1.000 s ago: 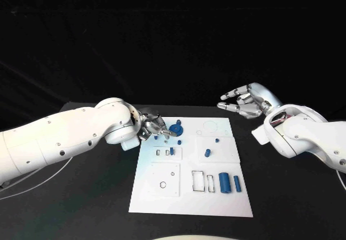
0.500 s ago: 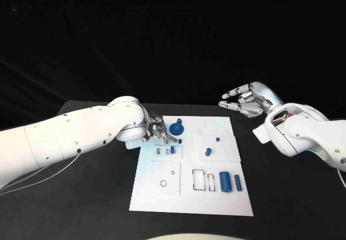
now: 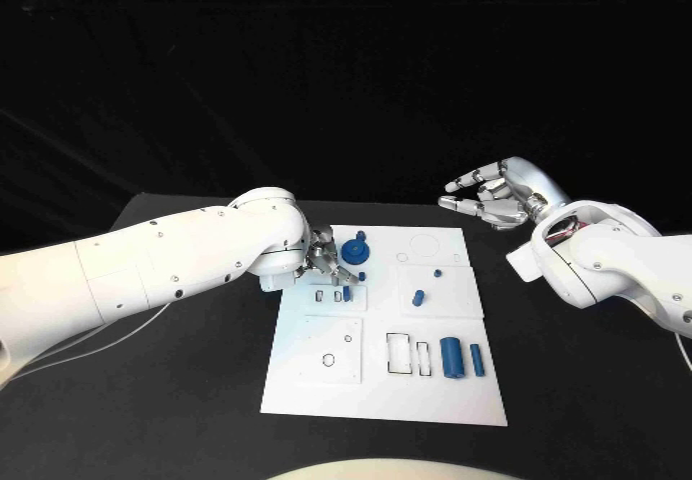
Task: Assemble the parts on the task board
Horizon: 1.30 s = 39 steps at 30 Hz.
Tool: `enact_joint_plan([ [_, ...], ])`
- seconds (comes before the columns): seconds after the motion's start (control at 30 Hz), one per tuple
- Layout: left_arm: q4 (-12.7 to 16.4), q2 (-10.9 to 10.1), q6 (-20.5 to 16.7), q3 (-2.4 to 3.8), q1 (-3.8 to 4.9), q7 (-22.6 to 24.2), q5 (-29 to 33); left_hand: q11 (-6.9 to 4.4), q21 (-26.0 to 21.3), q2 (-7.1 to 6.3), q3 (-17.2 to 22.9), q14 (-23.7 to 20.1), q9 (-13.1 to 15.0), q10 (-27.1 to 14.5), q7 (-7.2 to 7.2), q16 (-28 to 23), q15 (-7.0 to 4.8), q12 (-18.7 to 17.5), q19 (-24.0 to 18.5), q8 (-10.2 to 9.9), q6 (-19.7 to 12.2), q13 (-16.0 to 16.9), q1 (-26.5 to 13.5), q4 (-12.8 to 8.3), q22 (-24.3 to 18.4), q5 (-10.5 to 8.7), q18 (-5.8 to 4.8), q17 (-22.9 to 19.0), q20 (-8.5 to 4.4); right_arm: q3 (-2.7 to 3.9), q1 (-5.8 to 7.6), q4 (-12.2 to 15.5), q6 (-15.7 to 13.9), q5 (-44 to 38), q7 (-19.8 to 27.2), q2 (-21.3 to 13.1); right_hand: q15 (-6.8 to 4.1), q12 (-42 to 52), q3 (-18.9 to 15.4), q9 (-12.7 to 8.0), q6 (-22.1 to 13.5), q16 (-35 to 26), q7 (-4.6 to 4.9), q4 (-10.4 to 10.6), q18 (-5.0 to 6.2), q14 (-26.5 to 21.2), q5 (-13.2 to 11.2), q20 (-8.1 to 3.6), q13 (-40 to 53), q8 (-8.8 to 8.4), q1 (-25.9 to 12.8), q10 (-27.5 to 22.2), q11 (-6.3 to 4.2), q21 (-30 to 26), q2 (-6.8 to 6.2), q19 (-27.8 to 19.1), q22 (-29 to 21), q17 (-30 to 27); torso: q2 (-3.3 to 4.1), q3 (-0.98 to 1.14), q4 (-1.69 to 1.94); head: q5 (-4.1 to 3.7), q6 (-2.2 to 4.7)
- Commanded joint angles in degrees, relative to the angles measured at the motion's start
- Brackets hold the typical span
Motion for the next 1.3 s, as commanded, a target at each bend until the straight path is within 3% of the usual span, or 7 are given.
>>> enact_joint_plan([
  [0.03, -0.2, 0.4, 1.5, -0.01, 0.07, -1.9, -0.5, 0.09, 0.4, 0.03, -0.2, 5.6, 0.1, 0.1, 0.01, 0.2, -0.36, 0.2, 0.2, 0.2, -0.4, 0.0, -0.5, 0.0, 0.1, -0.28, -0.92, 14.1, -0.23, 0.02, 0.00, -0.1, 0.9, -0.3, 0.0, 0.2, -0.25, -0.4, -0.4, 0.0, 0.1, -0.4, -0.05, 0.1, 1.15, 4.8, 0.3, 0.11, 6.4, 0.28, -0.6, -0.2, -0.16, -0.4, -0.18, -0.5, 2.1, 10.8, 0.01, 0.02, 0.02, -0.16, -0.26],
  [0.6, -0.7, 1.2, 3.4, -0.04, 0.06, -1.9, 0.5, 0.06, 0.6, 0.50, -0.4, 5.7, 0.8, -0.2, -0.04, 0.4, -0.38, 0.0, 0.0, 1.0, -0.9, -0.2, 0.5, -0.2, 0.3, -0.24, -0.93, 14.4, -0.24, 0.02, 0.00, 0.5, 1.1, -0.7, 0.0, 0.7, -0.27, -0.4, -0.4, 0.0, 0.1, -0.5, -0.07, 0.0, 1.17, 4.8, 0.3, 0.10, 6.4, 0.35, -0.5, -0.2, -0.19, -0.5, -0.15, -0.5, 2.1, 10.7, -0.08, 0.00, 0.07, -0.39, -1.51],
  [1.3, -1.3, 1.9, 5.6, -0.04, 0.05, -1.5, 1.4, 0.05, 0.9, 1.01, -0.5, 5.8, 1.3, -0.6, -0.04, 0.6, -0.37, -0.4, 0.0, 1.7, -1.4, -0.7, 2.0, -0.2, 0.8, -0.21, -0.98, 14.7, -0.20, 0.01, -0.01, 0.6, 1.3, -0.9, 0.1, 1.1, -0.27, -0.4, -0.4, 0.0, 0.1, -0.5, -0.07, 0.0, 1.17, 4.8, 0.3, 0.10, 6.4, 0.35, -0.5, -0.2, -0.19, -0.5, -0.15, -0.5, 2.1, 10.7, -0.05, 0.03, 0.09, -0.47, -2.00],
])
